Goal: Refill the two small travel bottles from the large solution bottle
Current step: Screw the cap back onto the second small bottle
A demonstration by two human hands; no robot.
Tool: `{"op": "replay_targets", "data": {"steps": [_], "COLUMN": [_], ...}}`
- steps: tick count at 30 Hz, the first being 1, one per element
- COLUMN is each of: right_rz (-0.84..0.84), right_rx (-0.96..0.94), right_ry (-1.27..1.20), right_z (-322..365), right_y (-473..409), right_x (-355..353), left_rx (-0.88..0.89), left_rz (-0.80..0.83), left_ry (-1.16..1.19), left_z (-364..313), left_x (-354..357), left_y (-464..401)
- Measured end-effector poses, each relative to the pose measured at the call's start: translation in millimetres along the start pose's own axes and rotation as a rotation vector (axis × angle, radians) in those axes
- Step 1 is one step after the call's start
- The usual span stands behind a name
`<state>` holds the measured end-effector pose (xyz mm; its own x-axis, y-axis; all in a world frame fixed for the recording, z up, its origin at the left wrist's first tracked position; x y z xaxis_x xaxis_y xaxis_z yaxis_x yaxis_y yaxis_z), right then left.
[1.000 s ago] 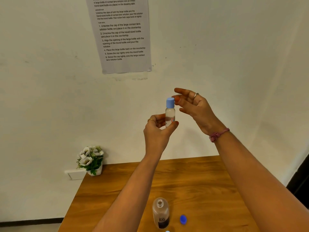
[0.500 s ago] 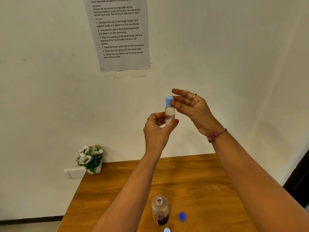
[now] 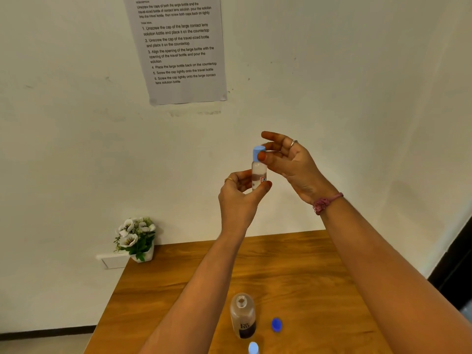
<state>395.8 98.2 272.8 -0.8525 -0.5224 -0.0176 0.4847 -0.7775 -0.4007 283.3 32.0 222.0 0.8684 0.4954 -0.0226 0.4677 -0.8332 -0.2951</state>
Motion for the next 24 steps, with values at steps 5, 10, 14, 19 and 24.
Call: {"op": "replay_targets", "data": {"steps": [5, 10, 14, 19, 24], "right_rz": [0.041, -0.012, 0.097, 0.148, 0.108], "right_rx": [0.02, 0.012, 0.069, 0.04, 0.032], "right_ry": [-0.018, 0.012, -0.047, 0.031, 0.042], "right_z": [-3.2, -2.7, -3.9, -4.3, -4.8], "right_y": [3.3, 2.0, 5.3, 10.0, 10.1], "right_x": [-1.4, 1.2, -2.7, -4.6, -5.5], "left_rx": [-0.003, 0.005, -0.012, -0.016, 0.023], "left_rz": [0.008, 0.026, 0.027, 0.044, 0.051], "left_ry": [0.0, -0.024, -0.008, -0.02, -0.083], "left_z": [0.2, 0.9, 1.6, 4.2, 3.6], "left_x": [0.7, 2.4, 2.8, 2.7, 4.2], "left_y": [0.3, 2.6, 5.1, 7.2, 9.7]}}
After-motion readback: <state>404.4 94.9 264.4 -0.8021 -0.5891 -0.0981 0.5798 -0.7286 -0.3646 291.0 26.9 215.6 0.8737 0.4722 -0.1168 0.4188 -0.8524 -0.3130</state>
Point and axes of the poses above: each hand's wrist, its own y-axis away from the middle knuckle, its own x-axis out of the palm, z = x × y, the point moved 3 cm from there along -y, towards the middle knuckle, and after that the axes turned 3 degrees about z, right-handed, at the moved point
